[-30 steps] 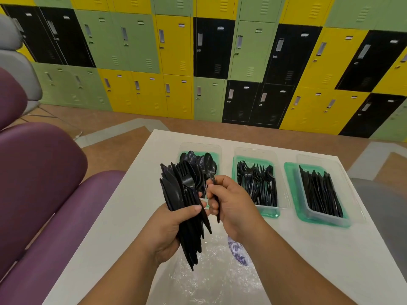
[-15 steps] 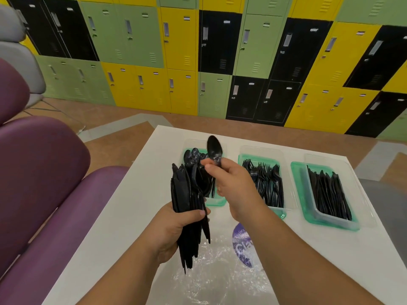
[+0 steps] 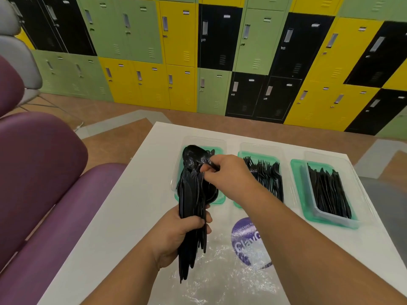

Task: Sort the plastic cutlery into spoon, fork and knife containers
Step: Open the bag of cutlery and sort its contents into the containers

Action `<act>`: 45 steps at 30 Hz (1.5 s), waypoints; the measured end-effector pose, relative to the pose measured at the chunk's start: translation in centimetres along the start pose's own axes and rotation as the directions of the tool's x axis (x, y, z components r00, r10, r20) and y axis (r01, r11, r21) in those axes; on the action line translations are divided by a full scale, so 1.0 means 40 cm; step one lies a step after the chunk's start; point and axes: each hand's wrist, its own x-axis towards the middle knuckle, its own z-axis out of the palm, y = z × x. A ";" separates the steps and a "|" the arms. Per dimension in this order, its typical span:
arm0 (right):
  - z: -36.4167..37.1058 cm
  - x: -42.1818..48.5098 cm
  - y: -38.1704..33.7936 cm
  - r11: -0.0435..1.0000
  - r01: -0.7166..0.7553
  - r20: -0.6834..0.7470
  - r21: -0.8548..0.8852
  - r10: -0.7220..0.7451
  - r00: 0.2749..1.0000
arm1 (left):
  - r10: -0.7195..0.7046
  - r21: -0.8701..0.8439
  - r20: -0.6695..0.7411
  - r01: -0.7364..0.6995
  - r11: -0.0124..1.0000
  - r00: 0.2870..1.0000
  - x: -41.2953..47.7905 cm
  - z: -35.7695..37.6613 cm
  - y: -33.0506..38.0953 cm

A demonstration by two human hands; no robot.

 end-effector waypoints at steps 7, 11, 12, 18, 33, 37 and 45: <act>-0.041 0.005 -0.004 0.993 0.060 0.145 -0.106 -0.044 0.988 | -0.016 0.026 0.039 0.015 1.000 0.999 0.001 -0.006 0.000; -0.049 0.006 0.003 0.988 0.090 0.119 -0.124 -0.075 0.990 | -0.013 0.018 0.068 0.012 1.000 0.998 0.005 -0.018 0.009; -0.053 0.007 0.004 0.989 0.090 0.100 -0.121 -0.078 0.992 | -0.016 0.015 0.081 0.015 1.000 0.997 0.004 -0.022 0.009; -0.070 0.028 0.011 0.997 0.060 -0.015 -0.050 -0.061 0.998 | -0.003 0.029 0.110 0.000 1.000 0.994 0.000 -0.025 -0.010; -0.098 0.044 0.004 0.674 -0.153 -0.066 0.722 0.288 0.955 | 0.070 0.100 0.003 -0.070 0.993 0.998 0.026 -0.053 -0.034; -0.069 0.055 0.025 0.645 -0.217 -0.023 0.733 0.342 0.939 | 0.089 0.006 0.064 -0.089 0.996 0.994 0.031 -0.060 -0.024; 0.003 0.068 0.069 0.689 -0.426 0.192 0.586 0.392 0.900 | 0.170 -0.667 0.424 0.180 0.723 0.889 0.062 -0.102 -0.033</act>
